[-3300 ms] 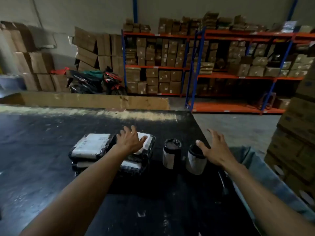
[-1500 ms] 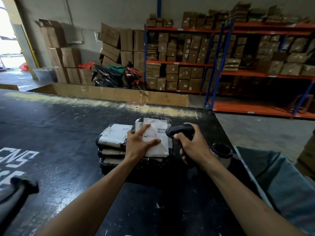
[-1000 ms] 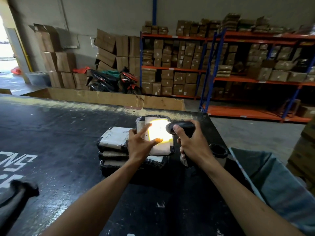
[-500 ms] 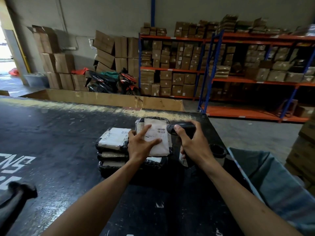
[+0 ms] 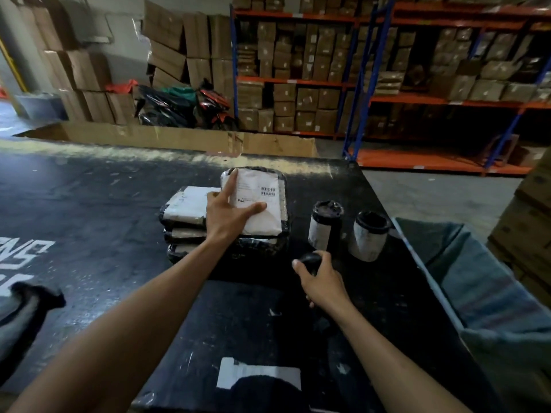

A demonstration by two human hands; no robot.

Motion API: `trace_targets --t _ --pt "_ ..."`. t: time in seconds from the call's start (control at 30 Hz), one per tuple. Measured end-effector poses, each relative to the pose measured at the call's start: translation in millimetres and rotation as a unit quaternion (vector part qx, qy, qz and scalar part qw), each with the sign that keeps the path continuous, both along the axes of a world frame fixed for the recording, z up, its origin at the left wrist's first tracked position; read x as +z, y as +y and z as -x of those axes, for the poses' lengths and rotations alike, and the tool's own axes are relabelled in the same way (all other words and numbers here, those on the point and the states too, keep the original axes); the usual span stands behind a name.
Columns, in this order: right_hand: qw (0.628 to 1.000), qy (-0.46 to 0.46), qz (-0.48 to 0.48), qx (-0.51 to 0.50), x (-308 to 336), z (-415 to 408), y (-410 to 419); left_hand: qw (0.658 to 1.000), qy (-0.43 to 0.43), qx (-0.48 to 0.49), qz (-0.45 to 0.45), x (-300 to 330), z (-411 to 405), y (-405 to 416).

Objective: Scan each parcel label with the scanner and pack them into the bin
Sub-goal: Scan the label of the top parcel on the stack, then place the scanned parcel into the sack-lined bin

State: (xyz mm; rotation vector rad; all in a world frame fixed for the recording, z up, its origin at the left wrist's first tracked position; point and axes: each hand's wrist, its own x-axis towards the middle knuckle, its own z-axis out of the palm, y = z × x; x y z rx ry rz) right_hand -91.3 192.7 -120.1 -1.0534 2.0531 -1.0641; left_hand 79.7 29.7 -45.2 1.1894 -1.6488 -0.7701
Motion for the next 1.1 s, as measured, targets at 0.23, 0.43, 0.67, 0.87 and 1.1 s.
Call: trace_targets --t 0.23,0.43,0.67,0.87,1.1 --pt "0.999 0.014 -0.04 -0.002 -37.2 -13.1 1.7 0.999 0.026 0.0 -0.024 -18.2 2.0 10.8" --pt "0.995 0.029 -0.092 0.005 -34.0 -7.5 3.5 0.999 0.032 -0.024 -0.028 -21.6 13.0 12.1" --pt "0.992 0.092 0.057 -0.059 11.8 54.0 2.6 0.995 0.054 -0.075 -0.039 -14.9 60.1 10.7" --pt "0.981 0.039 0.186 -0.031 50.5 136.7 -6.9 0.987 0.077 -0.134 -0.045 -2.8 144.8 25.7" --pt "0.973 0.015 0.231 0.018 55.6 248.3 0.2 0.977 0.093 -0.182 -0.061 -6.7 281.6 63.1"
